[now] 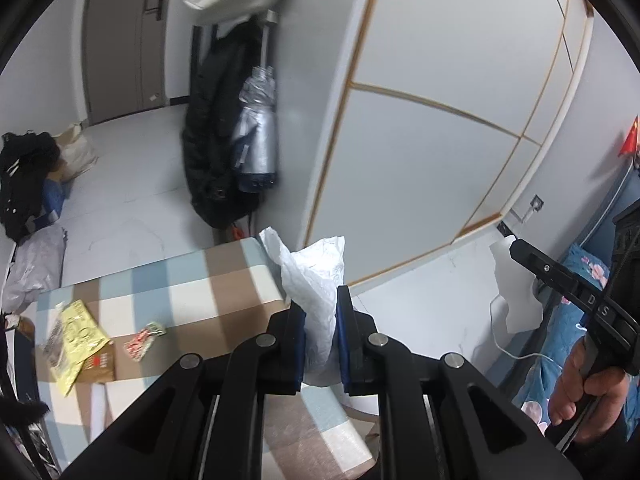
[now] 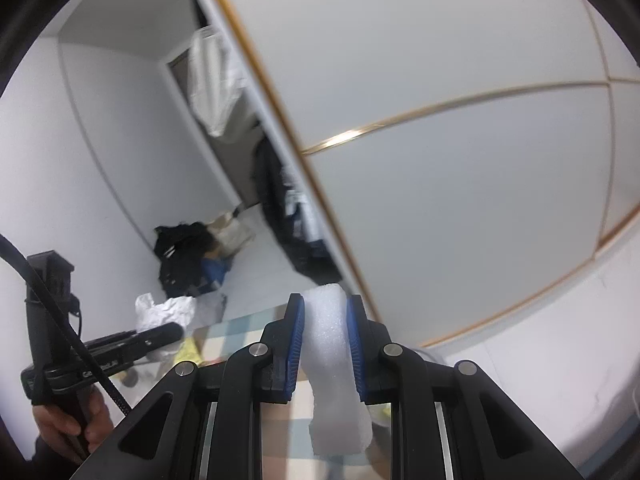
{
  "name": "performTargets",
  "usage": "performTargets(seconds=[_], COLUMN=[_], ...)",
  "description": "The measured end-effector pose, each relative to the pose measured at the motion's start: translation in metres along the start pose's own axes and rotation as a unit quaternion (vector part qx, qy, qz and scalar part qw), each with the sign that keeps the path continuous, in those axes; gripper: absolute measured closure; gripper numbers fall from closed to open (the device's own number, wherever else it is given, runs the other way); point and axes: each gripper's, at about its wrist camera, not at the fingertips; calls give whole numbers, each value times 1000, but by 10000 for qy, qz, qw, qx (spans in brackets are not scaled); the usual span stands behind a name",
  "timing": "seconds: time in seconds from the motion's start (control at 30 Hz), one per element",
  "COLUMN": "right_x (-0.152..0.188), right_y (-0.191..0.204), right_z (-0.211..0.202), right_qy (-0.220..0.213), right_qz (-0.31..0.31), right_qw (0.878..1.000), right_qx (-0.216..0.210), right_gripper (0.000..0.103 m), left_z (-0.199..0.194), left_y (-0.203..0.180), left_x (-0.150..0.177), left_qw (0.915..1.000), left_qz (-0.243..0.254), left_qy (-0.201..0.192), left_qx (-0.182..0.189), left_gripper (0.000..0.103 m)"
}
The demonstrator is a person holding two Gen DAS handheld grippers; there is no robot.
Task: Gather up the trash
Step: 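Carry the white plastic and foam strip in both grippers over the white bin, then open the right gripper to drop the foam strip while the left gripper drops the plastic into the bin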
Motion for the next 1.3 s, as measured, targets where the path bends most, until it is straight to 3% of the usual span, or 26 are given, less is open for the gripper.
performTargets(seconds=[0.47,0.87,1.3], right_x=[11,39,74], right_y=[-100,-145,-172], right_z=[75,194,297], right_qy=[699,1619,2357], right_qz=[726,1181,1485], right_qw=[9944,9797,9597], right_qx=[323,-83,-367], right_gripper=[82,82,81], left_z=[95,192,229], left_y=[-36,-27,-33], left_x=[-22,-16,-21], left_qw=[9961,9815,9715], left_qz=[385,326,354], left_qy=[780,1885,2345], left_qx=[153,56,2], left_gripper=[94,94,94])
Point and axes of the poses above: each gripper's, at about its wrist camera, not at the fingertips, and z roughly the way its jaws point, y to its left, x to its underside, and after that the axes turned 8 degrees about y, right-handed
